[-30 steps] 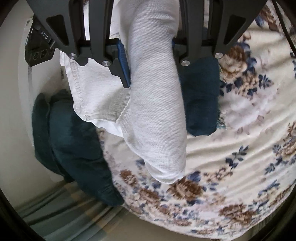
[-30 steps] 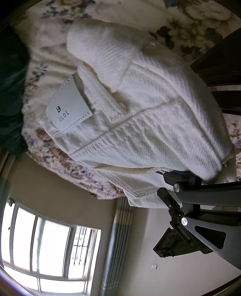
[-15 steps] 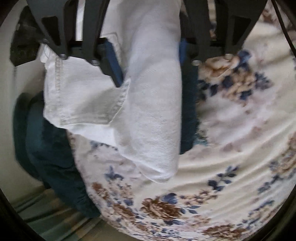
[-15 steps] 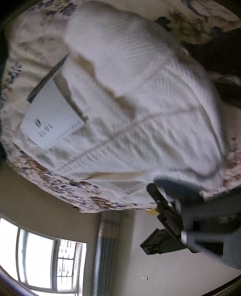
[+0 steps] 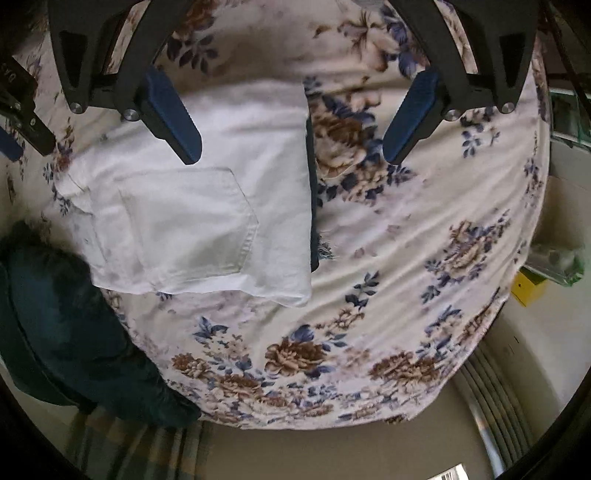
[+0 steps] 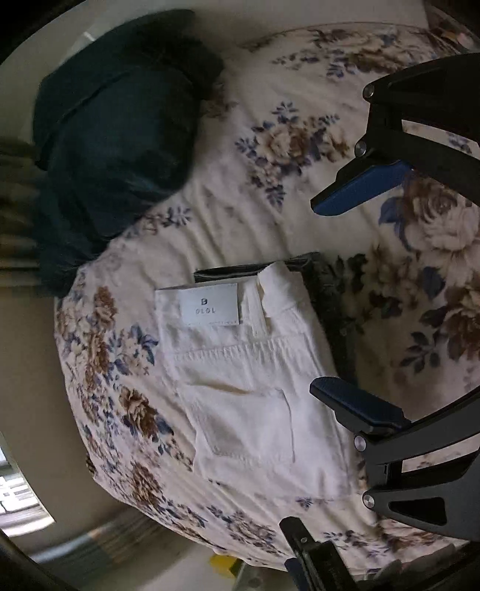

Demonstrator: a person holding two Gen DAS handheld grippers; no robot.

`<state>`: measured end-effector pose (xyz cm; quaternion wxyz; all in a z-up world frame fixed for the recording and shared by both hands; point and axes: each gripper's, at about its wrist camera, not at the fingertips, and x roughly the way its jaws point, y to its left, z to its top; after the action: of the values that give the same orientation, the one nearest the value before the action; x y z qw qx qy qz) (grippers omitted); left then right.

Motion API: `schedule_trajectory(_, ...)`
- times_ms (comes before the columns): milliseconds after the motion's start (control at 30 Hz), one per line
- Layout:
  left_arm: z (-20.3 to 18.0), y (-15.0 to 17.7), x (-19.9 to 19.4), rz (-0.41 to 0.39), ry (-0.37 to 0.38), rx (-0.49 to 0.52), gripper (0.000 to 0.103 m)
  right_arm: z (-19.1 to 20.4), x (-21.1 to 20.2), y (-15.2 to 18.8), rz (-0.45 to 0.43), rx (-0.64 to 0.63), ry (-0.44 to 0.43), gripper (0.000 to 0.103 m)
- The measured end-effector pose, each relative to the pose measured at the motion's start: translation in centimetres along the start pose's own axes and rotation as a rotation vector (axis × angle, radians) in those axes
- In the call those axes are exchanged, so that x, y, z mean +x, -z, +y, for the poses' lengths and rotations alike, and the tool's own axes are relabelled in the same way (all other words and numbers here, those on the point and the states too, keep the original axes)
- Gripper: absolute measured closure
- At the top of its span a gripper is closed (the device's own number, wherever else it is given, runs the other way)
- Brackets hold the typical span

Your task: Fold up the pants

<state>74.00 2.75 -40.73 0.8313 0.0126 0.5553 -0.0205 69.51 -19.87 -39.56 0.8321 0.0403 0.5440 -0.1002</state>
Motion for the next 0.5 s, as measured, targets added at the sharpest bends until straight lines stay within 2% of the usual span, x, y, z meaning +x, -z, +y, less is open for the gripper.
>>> schedule_trajectory(233,-0.9,2.3,-6.4,-0.061,0.04,-0.016,0.003,-1.1,-8.8,3.3,-0.068,0.014,0.003,0.012)
schedule_trajectory(500,-1.4,6.4,-16.2,-0.161,0.008,-0.013,0.003,-2.3,-19.6,7.5,-0.163,-0.007,0.019,0.012)
